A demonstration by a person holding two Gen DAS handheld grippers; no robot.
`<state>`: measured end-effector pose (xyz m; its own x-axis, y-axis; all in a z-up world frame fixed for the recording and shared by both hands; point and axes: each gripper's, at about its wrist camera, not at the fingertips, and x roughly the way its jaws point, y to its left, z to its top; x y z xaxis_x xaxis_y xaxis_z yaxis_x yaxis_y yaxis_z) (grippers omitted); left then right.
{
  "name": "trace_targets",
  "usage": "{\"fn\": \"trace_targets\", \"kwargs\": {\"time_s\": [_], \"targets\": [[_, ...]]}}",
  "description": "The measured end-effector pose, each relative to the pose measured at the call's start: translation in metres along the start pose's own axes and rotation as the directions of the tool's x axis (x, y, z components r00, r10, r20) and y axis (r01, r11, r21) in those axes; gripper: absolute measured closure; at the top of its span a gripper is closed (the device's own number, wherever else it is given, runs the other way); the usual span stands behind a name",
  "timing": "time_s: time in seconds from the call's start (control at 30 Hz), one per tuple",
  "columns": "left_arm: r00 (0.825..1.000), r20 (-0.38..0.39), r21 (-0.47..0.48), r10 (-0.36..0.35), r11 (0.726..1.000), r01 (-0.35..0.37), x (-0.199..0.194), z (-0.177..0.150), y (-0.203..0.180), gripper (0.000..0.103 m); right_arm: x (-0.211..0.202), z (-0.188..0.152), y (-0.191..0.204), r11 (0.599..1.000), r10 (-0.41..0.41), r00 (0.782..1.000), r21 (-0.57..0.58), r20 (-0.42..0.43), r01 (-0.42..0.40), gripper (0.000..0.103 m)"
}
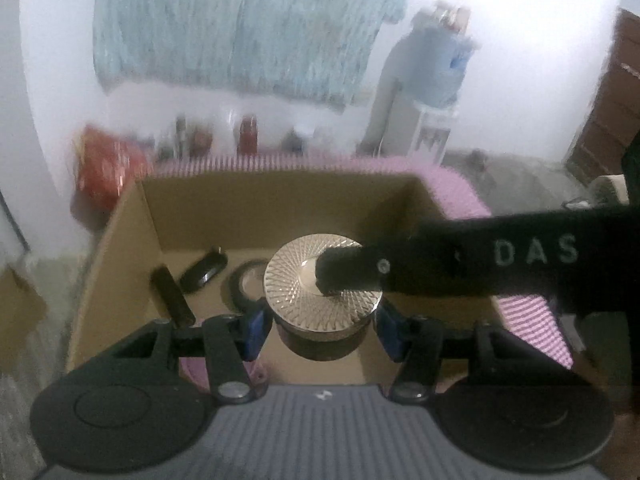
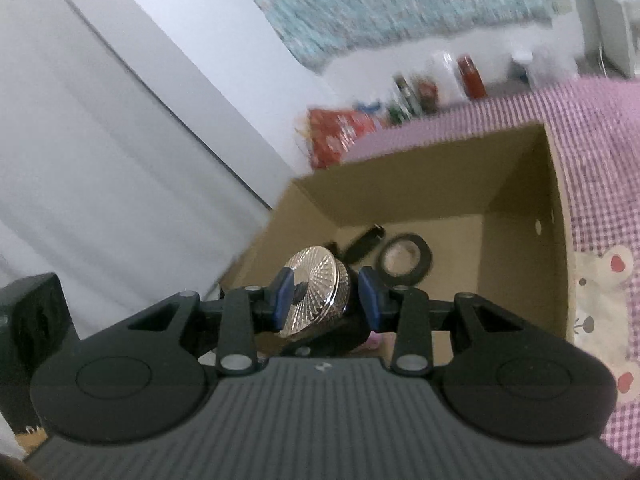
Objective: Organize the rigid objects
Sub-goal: 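Lift the gold-lidded jar with the right gripper and carry it into the box, then open the right gripper to set the jar down inside the box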
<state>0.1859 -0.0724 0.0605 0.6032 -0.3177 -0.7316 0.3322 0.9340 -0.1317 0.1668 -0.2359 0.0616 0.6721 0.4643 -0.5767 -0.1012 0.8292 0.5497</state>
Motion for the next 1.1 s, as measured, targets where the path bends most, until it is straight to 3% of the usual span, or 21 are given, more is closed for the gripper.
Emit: {"fn": "trace_targets", "kwargs": {"time_s": [0.27,0.57,0.7,0.87,1.1], "targets": [[0.989,-0.138,-0.004,0.048,0.999,-0.049,0.067,-0.004,0.013,0.046,0.063,0.005,-0.045,0.995,-0.026,0.987,0.092,-0.161,0.041,0.067],[0.974,-0.224,-0.037,0.035,0.998,-0.044,0.088,-0.012,0.023,0.046,0.096,0.001,-0.061,0.991,-0.026,0.972,0.122,-0.234,0.056,0.067],[0.976,-0.215,-0.049,0.028,0.998,-0.039,0.087,-0.01,0.027,0.046,0.093,0.003,-0.064,0.992,-0.029,0.975,0.111,-0.222,0.055,0.066],[0.978,-0.206,-0.047,0.019,0.998,-0.029,0.079,-0.008,0.018,0.036,0.077,0.002,-0.06,0.993,-0.029,0.982,0.103,-0.189,0.05,0.065],[0.997,-0.078,-0.056,-0.01,0.998,0.006,0.021,-0.012,0.016,0.031,0.012,-0.004,-0.047,0.995,0.018,0.999,0.103,-0.05,-0.013,0.064]]}}
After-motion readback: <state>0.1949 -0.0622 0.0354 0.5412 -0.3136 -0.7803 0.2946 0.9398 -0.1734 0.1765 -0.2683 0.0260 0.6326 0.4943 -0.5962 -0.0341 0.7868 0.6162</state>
